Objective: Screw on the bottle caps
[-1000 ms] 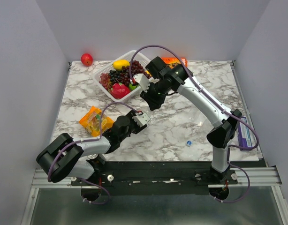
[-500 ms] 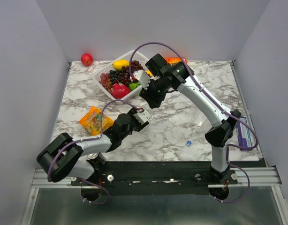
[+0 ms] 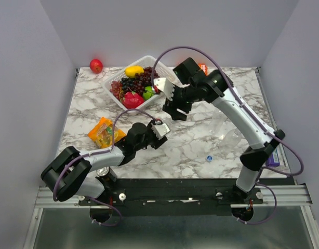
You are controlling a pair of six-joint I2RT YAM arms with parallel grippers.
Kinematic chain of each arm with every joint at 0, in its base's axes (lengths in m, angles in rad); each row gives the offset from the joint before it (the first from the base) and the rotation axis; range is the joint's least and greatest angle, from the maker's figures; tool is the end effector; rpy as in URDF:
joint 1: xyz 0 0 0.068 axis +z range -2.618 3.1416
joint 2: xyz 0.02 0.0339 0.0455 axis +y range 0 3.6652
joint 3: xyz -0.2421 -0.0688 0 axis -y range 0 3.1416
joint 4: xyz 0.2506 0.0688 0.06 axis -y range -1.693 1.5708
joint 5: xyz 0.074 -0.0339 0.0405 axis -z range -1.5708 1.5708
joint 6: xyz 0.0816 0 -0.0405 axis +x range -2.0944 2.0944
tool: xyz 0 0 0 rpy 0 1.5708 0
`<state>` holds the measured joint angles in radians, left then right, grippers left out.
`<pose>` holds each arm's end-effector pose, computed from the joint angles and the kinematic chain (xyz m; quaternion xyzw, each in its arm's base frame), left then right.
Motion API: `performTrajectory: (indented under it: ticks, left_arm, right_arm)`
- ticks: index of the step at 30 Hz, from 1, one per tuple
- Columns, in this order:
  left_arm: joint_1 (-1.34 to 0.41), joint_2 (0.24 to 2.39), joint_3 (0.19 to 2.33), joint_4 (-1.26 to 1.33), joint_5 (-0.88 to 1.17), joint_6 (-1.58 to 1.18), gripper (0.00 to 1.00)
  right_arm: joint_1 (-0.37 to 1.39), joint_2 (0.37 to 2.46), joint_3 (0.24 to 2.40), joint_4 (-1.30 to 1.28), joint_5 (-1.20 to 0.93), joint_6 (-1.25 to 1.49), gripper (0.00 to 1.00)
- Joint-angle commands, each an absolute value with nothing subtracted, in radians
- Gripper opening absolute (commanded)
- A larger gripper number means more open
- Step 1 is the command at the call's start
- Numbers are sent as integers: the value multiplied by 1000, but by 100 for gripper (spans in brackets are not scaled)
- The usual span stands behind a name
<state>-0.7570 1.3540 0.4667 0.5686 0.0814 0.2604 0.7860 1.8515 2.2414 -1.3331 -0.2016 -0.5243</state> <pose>0.2282 -0.2247 0.1448 0.4152 0.6955 -0.1758 0.5594 0.2615 0.2850 0.3723 -0.6012 0.7315 0.1350 0.2920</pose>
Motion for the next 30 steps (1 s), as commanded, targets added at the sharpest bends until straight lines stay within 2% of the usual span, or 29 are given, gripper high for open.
performTrajectory:
  ticks: [1,3,5,7,17,30]
  left_arm:
    - [-721,1327,509,454,391,250,0]
    - [-715,1316,518,402,491,262,0]
    - [-713,1316,534,373,549,265,0]
    - [-713,1321,543,342,566,270,0]
    - [-712,1345,604,285,643,295,0]
    - [-710,1353,638,279,657,298,0]
  right_arm:
    - [767,1614,1937,-1330,-320,-791,74]
    - [762,1469,1803,-1215,-339,-949,76]
    - [762,1404,1679,-1151,-365,-1044,78]
    - [761,1367,1643,-1131,-379,-1065,78]
    - [764,1370,1608,-1150,-515,-1123,79]
    - [764,1422,1611,-1195,-508,-1166,79]
